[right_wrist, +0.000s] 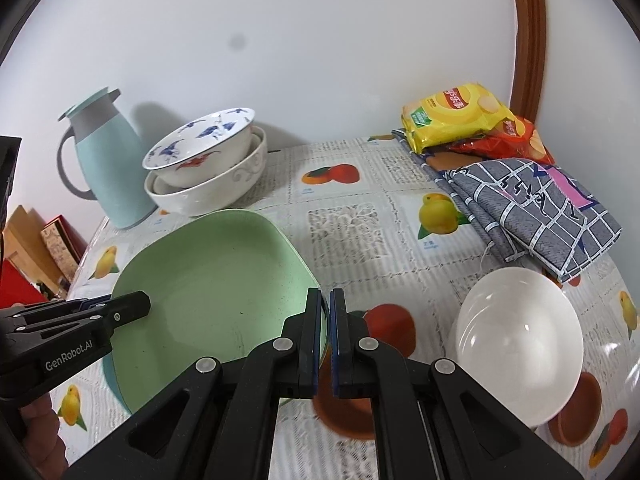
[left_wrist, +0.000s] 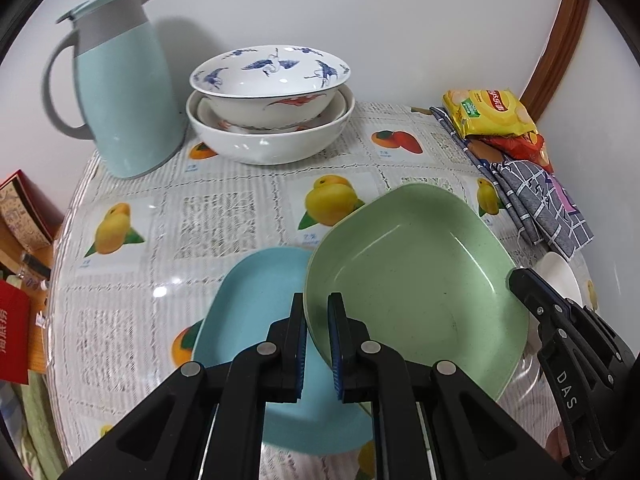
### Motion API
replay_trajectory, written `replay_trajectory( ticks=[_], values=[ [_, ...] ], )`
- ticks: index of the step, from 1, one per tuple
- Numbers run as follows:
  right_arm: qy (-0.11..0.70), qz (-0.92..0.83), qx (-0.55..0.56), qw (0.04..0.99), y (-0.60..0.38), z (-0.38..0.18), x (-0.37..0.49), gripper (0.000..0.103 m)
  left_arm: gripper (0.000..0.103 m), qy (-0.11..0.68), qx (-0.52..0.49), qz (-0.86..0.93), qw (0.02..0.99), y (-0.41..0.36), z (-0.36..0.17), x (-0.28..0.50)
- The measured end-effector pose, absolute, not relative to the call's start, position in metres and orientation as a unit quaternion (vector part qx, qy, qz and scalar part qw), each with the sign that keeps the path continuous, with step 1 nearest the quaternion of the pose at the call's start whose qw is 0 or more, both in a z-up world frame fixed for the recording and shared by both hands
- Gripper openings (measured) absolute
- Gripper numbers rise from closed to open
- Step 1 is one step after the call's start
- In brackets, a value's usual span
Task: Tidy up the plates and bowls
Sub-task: 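Carry the green plate with both grippers and lower it onto the teal plate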
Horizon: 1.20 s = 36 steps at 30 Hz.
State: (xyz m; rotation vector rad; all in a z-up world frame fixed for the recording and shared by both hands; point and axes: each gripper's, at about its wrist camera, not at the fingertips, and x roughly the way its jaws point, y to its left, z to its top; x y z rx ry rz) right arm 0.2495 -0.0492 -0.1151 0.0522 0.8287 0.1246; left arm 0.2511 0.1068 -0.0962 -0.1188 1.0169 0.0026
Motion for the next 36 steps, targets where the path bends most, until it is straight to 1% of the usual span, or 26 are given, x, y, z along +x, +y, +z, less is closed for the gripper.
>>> replay_trajectory(
  ticks=[15, 36],
  values=[
    [0.385, 0.063, 0.019, 0.921, -0.034, -0.097, 0.213, 0.004, 0.011, 0.468, -0.068, -0.001, 0.881, 0.123, -0.082, 0.214],
    [0.381, 0.089, 0.002, 0.92, 0.012, -0.095, 0.2, 0.004, 0.01, 0.46, -0.098, 0.027, 0.882, 0.169, -0.082, 0.189]
  ],
)
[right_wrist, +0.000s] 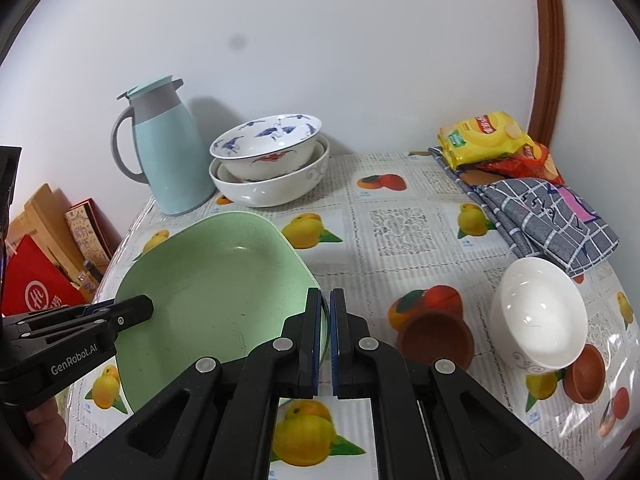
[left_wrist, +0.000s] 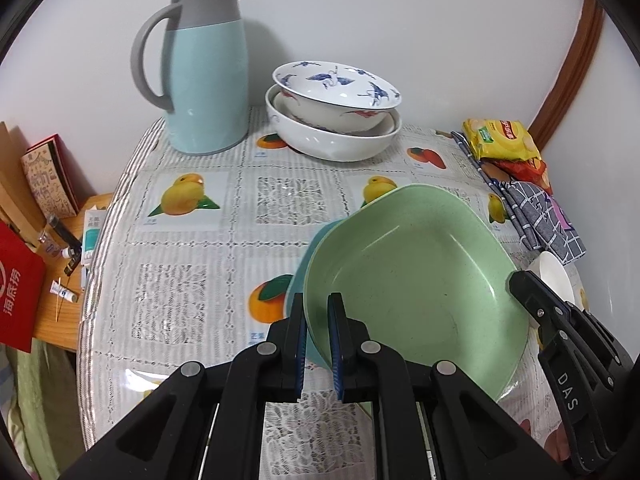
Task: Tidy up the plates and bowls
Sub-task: 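Carry the green plate with both grippers and lower it onto the teal plate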
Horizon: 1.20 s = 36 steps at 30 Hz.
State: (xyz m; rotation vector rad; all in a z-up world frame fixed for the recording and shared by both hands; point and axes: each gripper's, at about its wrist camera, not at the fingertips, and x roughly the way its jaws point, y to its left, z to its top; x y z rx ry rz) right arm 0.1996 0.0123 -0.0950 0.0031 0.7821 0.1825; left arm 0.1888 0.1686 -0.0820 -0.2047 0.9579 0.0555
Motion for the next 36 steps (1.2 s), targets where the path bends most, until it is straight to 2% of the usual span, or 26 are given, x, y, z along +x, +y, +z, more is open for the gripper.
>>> replay_trajectory(
  ticks=[36],
  values=[
    [0.428, 0.12, -0.018, 0.896, 0.042, -0.142, 0.22, 0.004, 0.011, 0.497, -0.117, 0.056, 0.858, 0.196, -0.126, 0.197]
  ],
)
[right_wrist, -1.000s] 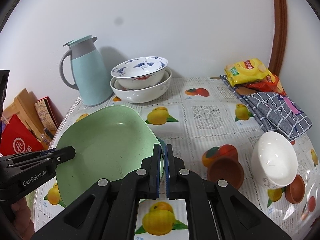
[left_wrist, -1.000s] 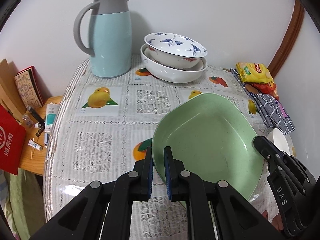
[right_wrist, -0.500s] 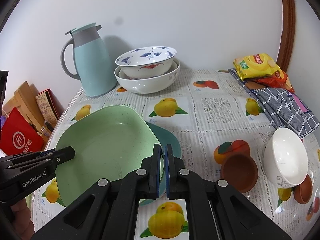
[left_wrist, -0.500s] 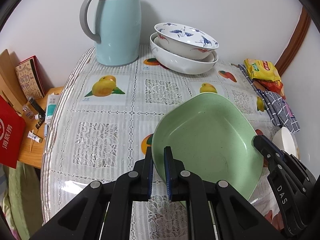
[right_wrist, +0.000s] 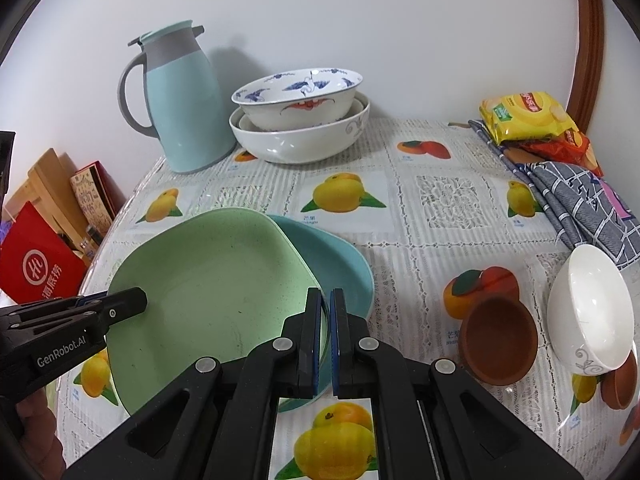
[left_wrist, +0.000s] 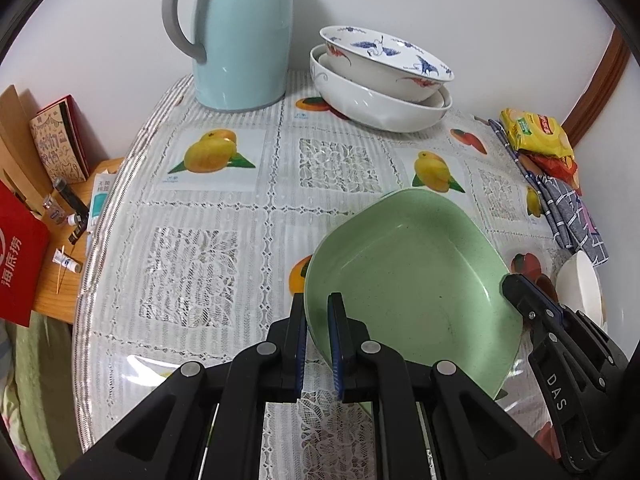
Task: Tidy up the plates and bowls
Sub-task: 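Carry the green plate with both grippers and lower it onto the teal plate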
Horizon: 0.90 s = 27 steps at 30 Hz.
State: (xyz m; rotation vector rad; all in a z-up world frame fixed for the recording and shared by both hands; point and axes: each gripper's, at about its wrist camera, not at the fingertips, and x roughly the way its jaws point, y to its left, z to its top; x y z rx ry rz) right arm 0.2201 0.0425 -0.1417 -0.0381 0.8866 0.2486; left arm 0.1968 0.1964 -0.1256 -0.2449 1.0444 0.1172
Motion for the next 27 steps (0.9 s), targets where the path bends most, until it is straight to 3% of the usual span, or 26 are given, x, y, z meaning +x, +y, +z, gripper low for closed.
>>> replay_trajectory(
  ticks=[27],
  values=[
    [0.441, 0.119, -0.026, 0.889, 0.035, -0.154, 0.236, 0.006, 0.015, 0.5, -0.114, 0.05, 0.857, 0.185, -0.129, 0.2]
  ],
)
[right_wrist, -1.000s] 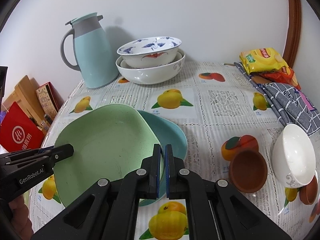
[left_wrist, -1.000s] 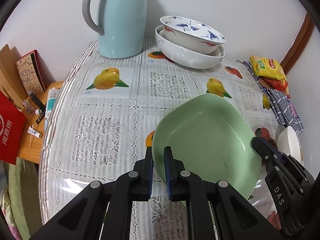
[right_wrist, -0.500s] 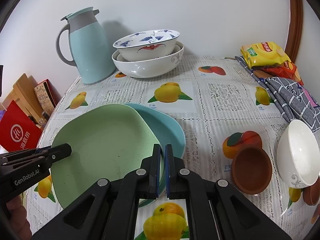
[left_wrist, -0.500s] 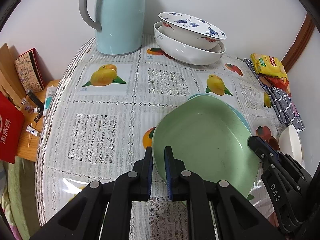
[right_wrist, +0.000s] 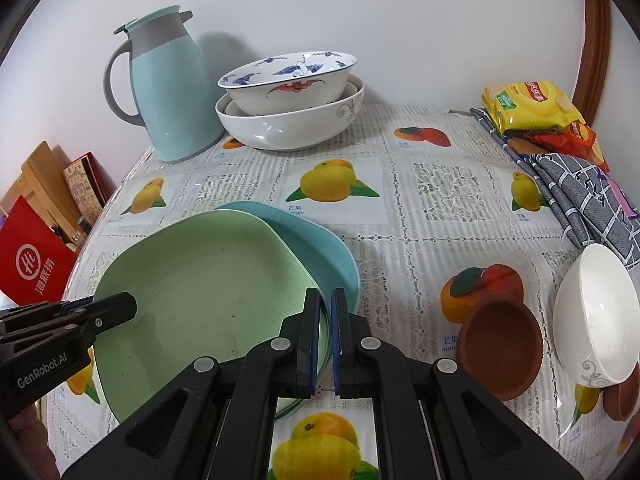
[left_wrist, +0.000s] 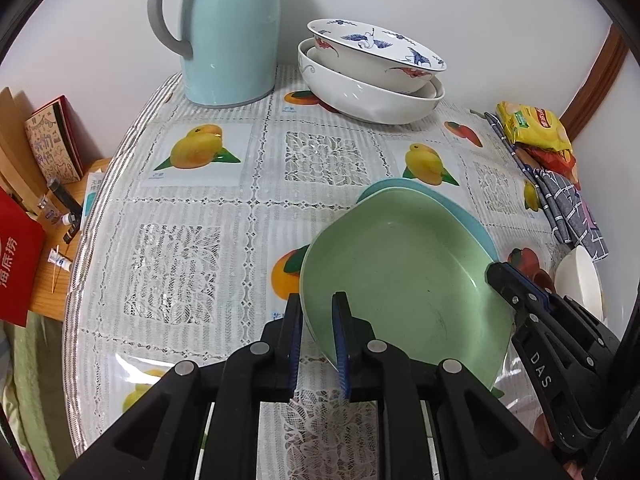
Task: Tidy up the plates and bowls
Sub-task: 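Carry the green plate with both grippers and lower it onto the teal plate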
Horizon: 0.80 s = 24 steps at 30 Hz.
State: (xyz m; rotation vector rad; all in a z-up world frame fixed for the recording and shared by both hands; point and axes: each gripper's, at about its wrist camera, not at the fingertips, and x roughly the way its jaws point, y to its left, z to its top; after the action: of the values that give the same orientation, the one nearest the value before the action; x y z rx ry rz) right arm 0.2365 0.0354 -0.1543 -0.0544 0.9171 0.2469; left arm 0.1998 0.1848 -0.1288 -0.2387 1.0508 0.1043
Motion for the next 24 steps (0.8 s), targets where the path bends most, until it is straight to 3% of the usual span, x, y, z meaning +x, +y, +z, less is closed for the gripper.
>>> replay_trajectory(
  ticks=[24],
  values=[
    [0.428, 0.117, -0.06, 0.894, 0.034, -0.159, 0.266, 0.008, 0.02, 0.496, -0.083, 0.046, 0.863, 0.168, -0.137, 0.215]
  ],
)
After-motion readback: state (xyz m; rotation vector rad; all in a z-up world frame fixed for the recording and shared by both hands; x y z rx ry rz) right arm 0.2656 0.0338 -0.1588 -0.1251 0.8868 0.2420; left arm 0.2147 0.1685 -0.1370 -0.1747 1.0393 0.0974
